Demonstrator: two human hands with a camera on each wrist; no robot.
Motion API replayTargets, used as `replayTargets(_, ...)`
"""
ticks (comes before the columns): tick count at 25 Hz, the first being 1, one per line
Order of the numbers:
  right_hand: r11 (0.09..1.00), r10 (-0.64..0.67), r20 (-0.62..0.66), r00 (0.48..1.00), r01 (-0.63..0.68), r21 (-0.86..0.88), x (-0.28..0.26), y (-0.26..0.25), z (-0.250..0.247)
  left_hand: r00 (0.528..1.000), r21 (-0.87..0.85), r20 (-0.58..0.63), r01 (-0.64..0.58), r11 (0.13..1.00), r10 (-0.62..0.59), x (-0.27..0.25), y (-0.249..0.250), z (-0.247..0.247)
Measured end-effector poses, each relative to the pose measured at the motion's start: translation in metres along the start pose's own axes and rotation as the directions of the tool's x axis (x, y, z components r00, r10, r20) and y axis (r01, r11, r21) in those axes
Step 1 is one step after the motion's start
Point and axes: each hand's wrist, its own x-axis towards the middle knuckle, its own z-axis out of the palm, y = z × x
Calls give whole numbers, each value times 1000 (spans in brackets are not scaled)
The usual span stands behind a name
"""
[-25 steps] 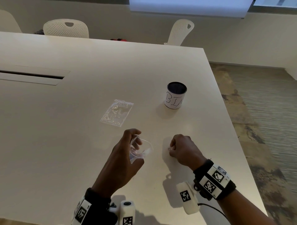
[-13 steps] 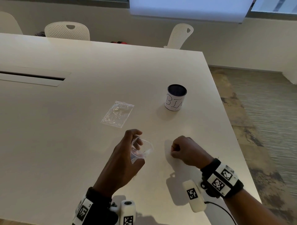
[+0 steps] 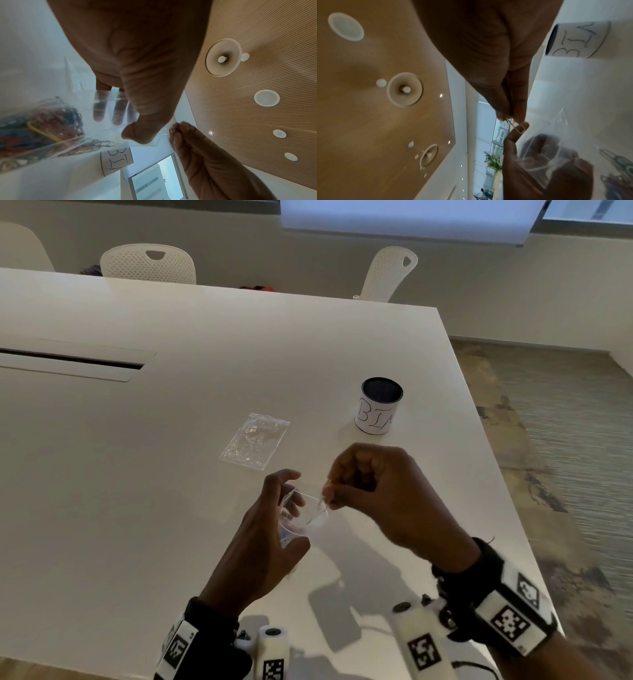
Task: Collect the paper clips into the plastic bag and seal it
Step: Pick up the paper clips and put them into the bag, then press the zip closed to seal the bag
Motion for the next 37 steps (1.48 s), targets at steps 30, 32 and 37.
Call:
replayTargets(30,816,-77,330,941,249,-521,0,12,19,997,-303,32,82,950,-76,23,-15,-43)
replayTargets(32,802,-89,338,937,268,-533,1,13,15,995,-204,101,27,979,-6,26,-13,-46)
replayTargets(37,726,-129,413,901,370,-579,7,9,-4,948,135,286,-182,974,138,40,-12,-59)
